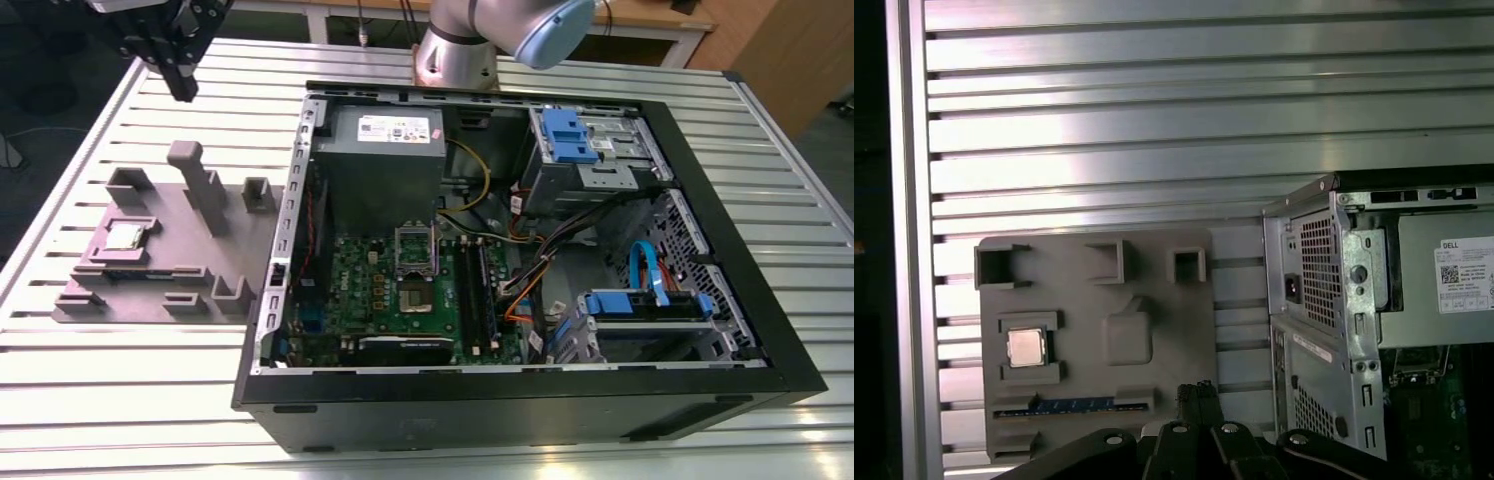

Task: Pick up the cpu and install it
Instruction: 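Reach for the cpu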

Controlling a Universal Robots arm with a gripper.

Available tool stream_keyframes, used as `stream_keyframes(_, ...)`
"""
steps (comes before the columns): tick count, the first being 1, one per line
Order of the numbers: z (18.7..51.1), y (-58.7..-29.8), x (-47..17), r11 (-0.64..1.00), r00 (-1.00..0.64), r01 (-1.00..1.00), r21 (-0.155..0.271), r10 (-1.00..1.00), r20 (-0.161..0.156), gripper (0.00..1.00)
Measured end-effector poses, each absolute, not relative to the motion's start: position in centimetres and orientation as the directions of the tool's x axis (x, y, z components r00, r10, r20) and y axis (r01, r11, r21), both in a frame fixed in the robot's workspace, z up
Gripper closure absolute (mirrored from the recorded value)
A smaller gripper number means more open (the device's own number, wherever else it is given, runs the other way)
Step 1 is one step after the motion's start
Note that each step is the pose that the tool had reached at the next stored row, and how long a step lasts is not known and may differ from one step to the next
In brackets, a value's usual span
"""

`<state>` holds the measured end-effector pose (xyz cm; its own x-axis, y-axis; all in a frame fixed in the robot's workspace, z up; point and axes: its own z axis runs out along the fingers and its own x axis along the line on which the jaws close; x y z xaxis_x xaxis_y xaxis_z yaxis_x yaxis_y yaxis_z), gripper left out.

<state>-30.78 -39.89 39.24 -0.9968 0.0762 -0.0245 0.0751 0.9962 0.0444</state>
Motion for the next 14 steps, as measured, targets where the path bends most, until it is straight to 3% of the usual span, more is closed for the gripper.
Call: stream_keyframes(14,39.24,-39.89,-31.52,0.996,-0.997,0.075,0.044,0.076,-0.024,0.89)
